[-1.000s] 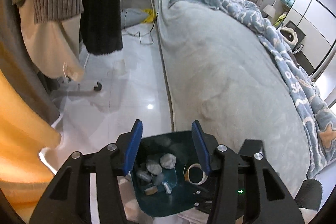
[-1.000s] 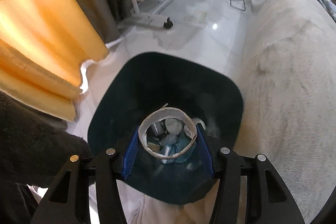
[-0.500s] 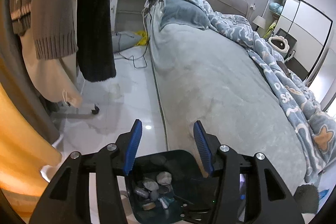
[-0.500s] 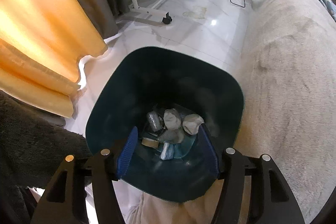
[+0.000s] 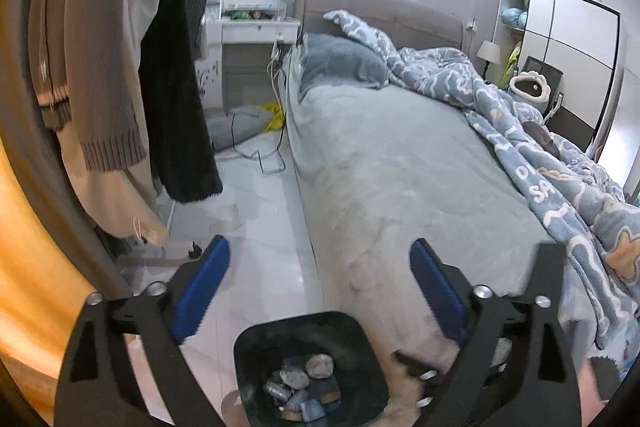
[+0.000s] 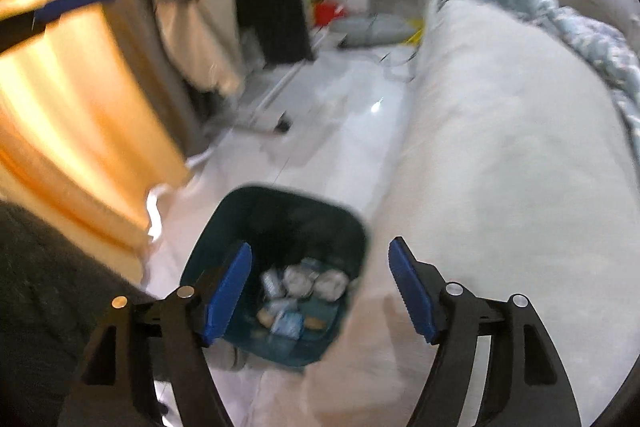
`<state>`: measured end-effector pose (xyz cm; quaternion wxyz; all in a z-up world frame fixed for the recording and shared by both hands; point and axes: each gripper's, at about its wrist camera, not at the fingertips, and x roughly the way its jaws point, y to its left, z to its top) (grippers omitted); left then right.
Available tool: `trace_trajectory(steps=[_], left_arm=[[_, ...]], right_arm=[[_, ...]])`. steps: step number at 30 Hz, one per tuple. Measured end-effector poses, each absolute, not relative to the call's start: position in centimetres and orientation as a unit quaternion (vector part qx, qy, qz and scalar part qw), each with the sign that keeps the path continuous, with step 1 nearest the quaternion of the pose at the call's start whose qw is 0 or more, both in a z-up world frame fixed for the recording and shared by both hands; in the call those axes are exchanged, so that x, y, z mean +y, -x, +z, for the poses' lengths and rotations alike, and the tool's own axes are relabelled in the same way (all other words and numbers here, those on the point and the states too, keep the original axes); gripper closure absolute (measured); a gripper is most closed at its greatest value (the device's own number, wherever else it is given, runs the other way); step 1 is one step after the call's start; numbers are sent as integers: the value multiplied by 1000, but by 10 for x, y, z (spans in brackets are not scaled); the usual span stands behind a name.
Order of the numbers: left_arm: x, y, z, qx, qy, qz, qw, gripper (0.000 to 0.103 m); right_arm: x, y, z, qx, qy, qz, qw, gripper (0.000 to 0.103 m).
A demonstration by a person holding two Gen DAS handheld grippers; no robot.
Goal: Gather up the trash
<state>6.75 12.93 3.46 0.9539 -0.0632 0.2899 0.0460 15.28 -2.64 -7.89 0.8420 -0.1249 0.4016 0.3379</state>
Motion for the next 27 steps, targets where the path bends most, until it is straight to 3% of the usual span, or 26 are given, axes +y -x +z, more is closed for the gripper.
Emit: trace_trajectory(steps=[4, 10, 18, 27], left_arm=[[112, -56, 36, 283, 49, 57, 956, 4], [87, -38, 26, 286, 26, 59, 956, 3], [68, -16, 11, 309, 35, 61, 948, 3], [61, -7, -7, 337, 55, 57, 938, 3]], right_arm=[[-78, -140, -42, 347, 93, 302, 883, 16], [-151, -121, -2, 292, 66, 244, 922, 6], [-227, -82, 17, 268, 44, 201, 941, 3], [-274, -68, 1, 290, -17, 187, 938, 3]])
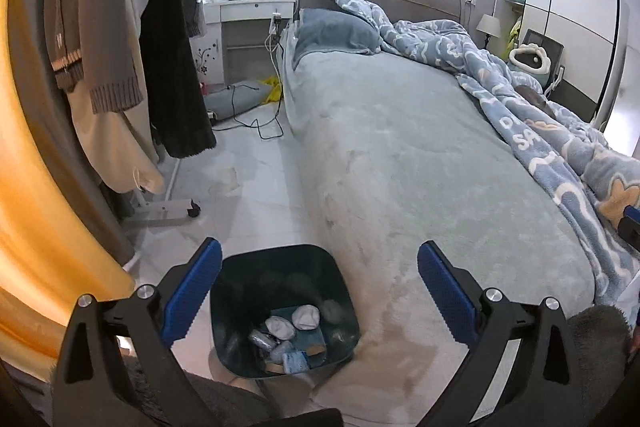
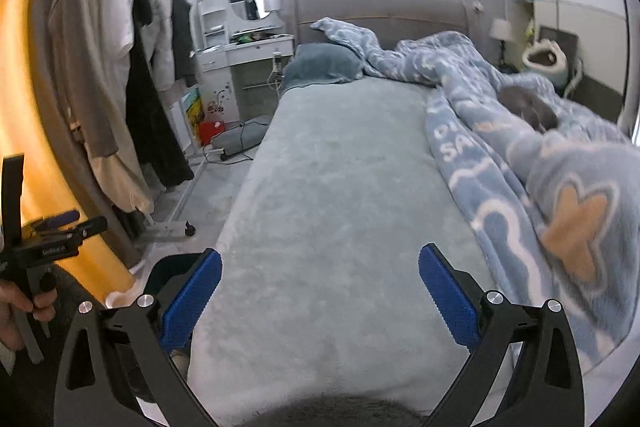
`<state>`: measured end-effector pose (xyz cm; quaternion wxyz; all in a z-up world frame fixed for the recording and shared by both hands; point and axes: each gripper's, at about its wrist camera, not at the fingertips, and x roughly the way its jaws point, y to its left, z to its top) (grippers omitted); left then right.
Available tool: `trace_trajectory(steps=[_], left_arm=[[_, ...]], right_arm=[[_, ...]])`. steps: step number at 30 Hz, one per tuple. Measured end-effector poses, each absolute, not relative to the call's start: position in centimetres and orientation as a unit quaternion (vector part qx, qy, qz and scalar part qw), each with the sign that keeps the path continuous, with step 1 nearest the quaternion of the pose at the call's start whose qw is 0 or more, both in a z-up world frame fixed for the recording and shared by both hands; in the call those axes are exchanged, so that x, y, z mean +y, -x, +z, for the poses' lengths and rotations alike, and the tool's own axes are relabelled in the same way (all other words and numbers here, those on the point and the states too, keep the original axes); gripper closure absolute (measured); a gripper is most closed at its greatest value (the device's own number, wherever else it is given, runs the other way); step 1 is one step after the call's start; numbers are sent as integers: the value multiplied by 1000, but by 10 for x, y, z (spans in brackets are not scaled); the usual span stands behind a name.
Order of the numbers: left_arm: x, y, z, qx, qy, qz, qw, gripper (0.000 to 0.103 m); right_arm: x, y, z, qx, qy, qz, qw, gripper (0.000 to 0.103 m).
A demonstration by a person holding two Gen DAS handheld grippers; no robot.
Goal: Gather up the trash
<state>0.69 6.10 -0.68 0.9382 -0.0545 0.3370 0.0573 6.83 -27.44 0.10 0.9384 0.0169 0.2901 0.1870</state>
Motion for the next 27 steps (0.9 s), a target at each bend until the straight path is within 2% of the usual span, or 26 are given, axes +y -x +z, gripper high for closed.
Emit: trace_trajectory(steps=[13, 27], left_arm=[[50, -7, -12, 339, 39, 67, 938, 3], [50, -6, -11, 336, 41, 66, 939, 3]], right_arm=[[-249, -65, -3, 302, 31, 210, 929, 3], [-248, -64, -3, 303, 31, 212, 929, 3]])
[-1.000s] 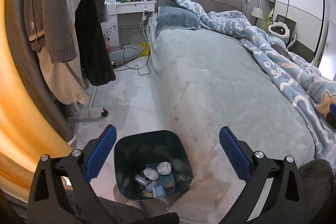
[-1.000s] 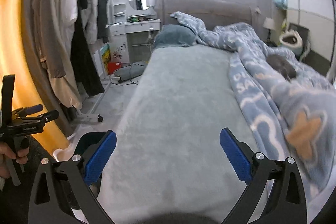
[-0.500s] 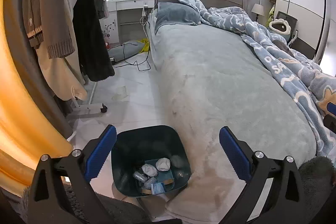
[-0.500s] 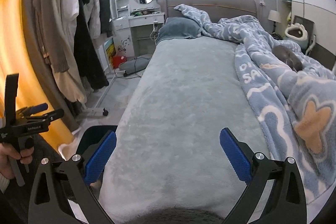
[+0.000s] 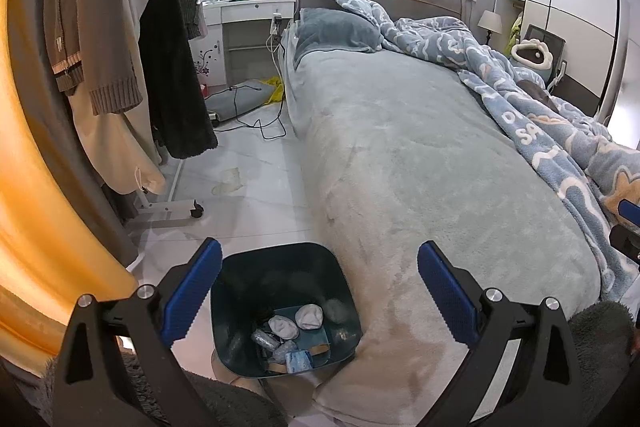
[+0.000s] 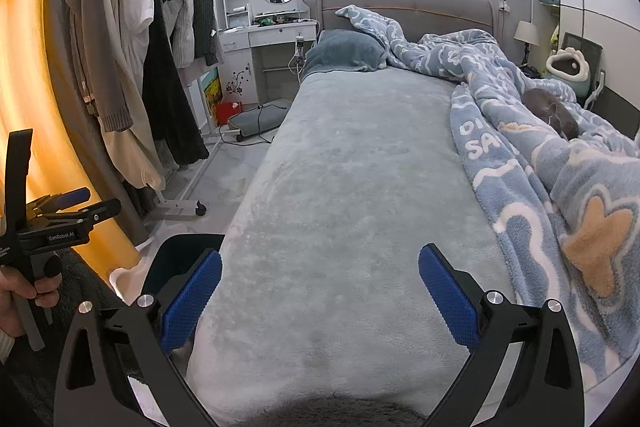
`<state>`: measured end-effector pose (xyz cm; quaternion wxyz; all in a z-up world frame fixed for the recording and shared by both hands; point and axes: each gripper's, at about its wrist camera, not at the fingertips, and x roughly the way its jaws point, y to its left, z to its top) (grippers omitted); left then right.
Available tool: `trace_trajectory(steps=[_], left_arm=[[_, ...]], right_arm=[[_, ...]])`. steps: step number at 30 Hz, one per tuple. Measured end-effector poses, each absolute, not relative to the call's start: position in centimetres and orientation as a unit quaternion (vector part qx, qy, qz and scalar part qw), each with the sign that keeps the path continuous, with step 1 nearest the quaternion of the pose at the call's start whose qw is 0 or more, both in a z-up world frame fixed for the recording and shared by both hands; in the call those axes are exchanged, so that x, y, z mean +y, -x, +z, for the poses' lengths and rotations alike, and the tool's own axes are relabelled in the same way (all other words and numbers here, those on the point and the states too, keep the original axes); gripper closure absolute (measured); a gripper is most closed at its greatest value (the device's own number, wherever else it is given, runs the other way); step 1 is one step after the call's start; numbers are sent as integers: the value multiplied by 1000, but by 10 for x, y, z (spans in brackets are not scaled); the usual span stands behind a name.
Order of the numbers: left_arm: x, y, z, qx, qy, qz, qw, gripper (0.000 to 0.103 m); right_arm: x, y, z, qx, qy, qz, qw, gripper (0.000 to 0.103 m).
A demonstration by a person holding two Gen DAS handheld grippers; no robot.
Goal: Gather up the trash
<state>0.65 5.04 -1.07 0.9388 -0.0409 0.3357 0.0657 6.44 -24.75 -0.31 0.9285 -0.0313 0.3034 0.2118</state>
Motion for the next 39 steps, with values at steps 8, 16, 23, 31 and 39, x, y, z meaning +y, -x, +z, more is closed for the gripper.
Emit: trace_trajectory(steps=[8, 16, 23, 31, 39], left_arm=[[50, -6, -10, 335, 42, 65, 939, 3], [49, -6, -9, 335, 42, 64, 939, 3], [49, -6, -10, 336, 41, 64, 939, 3], [43, -6, -9, 341, 40, 63, 937, 3], [43, -8, -13, 348, 40, 60, 935, 3]], right_arm=[[-247, -65, -3, 304, 31, 213, 928, 3], [-243, -63, -4, 306, 33, 215, 927, 3], [-243, -63, -4, 306, 32, 215, 927, 3], [-244, -63, -3, 306, 32, 215, 927, 3], [-244, -63, -3, 306, 32, 215, 927, 3]])
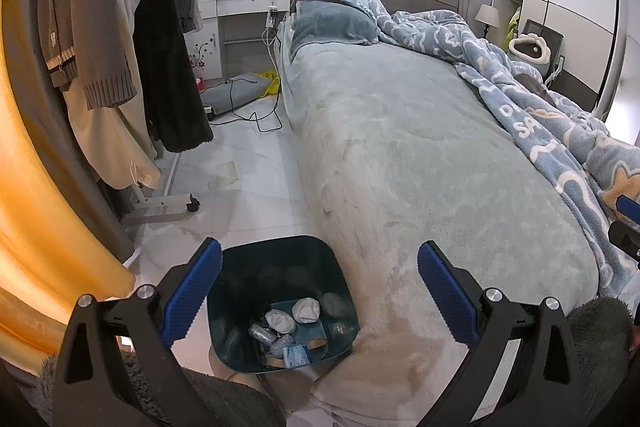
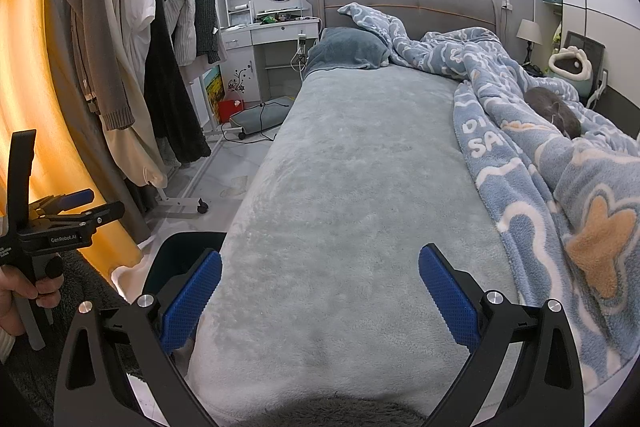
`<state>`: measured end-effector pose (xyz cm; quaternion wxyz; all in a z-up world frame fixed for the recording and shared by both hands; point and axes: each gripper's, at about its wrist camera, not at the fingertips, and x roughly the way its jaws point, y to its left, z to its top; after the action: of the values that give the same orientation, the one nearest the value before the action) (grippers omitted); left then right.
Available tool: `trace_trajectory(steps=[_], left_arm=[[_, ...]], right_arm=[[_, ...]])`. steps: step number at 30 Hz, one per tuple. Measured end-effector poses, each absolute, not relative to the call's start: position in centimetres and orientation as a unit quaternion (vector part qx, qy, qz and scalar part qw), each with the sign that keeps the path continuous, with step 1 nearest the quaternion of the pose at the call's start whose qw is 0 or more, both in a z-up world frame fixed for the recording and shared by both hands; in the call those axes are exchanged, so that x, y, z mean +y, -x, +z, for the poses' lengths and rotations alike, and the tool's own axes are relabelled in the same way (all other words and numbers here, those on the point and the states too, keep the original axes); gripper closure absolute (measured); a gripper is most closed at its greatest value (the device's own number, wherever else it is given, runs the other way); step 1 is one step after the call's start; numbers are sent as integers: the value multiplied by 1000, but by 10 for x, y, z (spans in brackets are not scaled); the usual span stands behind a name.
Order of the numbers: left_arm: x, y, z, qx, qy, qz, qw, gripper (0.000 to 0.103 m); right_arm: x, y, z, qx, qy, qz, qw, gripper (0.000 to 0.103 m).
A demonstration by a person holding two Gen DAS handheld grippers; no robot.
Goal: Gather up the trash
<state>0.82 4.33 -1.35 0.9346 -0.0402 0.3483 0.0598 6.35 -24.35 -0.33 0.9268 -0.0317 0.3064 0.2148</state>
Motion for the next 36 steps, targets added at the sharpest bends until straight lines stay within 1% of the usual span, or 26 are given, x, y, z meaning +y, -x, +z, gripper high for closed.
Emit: trace_trajectory(steps=[36], left_arm=[[44, -8, -15, 349, 42, 60, 934, 3]], right_arm=[[-240, -63, -4, 309, 36, 214, 926, 3]])
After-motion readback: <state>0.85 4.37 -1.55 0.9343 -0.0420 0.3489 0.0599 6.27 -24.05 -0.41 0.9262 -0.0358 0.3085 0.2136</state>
